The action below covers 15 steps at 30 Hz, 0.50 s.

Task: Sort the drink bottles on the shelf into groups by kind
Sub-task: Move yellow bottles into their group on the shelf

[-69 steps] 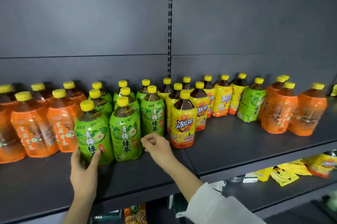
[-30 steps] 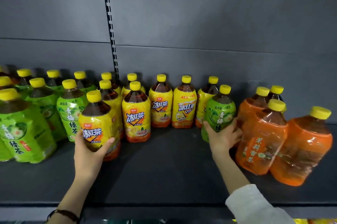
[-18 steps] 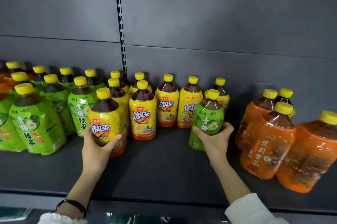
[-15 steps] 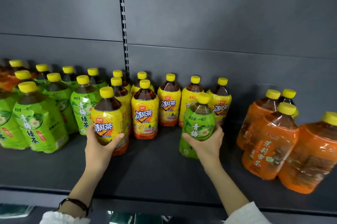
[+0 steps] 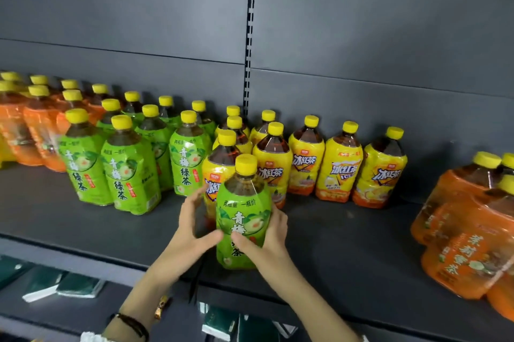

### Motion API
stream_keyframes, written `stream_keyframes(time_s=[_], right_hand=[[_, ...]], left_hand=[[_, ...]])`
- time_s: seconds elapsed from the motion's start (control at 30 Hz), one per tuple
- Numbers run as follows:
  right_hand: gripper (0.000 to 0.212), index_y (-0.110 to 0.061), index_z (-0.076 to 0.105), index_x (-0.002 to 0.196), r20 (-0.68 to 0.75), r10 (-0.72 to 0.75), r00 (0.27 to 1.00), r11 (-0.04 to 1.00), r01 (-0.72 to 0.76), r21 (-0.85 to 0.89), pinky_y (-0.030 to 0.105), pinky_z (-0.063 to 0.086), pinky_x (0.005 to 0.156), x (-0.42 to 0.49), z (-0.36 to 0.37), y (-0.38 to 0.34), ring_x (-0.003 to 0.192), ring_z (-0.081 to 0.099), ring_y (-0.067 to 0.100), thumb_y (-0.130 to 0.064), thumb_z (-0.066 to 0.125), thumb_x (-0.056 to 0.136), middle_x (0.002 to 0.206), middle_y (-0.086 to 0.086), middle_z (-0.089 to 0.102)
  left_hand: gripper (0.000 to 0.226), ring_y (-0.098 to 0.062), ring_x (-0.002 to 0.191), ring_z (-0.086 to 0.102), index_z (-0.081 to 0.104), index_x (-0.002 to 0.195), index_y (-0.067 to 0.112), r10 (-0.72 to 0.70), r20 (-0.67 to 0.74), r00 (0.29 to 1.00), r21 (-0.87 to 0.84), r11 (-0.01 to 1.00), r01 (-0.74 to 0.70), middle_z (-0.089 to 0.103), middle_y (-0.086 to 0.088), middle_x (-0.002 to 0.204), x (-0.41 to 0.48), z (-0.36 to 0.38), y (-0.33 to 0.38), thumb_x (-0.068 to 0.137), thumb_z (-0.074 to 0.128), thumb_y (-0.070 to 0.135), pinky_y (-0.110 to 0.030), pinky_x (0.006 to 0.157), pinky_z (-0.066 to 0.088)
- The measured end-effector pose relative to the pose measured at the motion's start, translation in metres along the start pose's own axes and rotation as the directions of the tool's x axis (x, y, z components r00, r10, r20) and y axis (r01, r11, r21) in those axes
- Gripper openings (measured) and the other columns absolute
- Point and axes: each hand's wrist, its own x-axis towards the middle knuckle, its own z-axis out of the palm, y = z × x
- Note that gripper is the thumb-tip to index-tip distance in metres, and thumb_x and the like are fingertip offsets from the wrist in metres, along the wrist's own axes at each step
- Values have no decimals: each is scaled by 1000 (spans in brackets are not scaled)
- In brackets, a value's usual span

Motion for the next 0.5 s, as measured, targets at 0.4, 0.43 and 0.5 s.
stream_keyframes(time_s=[0.4, 0.43, 0.5], right_hand=[[83, -53, 21, 136, 194, -78, 978, 996, 69, 54, 15, 29, 106, 17, 74, -25, 131, 23, -13, -48, 72, 72, 135, -27, 23], [80, -55, 25, 133, 172, -91, 981, 995, 82, 57, 15, 32, 105, 19, 76, -25, 129, 27, -14, -47, 74, 70, 135, -25, 27], [79, -54, 32, 131, 118, -109, 987, 993, 102, 66, 26, 39, 106, 24, 80, -24, 129, 37, -6, -50, 75, 66, 137, -20, 36]], left_hand=[[97, -15, 121, 55, 38, 132, 42, -89, -36, 995, -20, 996, 88, 60, 12, 123, -18, -85, -9, 50, 89, 50, -26, 93, 48], [96, -15, 122, 55, 39, 132, 42, -91, -41, 995, -23, 996, 91, 60, 11, 124, -17, -89, -10, 50, 90, 49, -26, 93, 48], [95, -14, 125, 52, 38, 131, 46, -90, -43, 995, -26, 996, 89, 59, 11, 128, -16, -97, -12, 52, 90, 47, -30, 98, 47]])
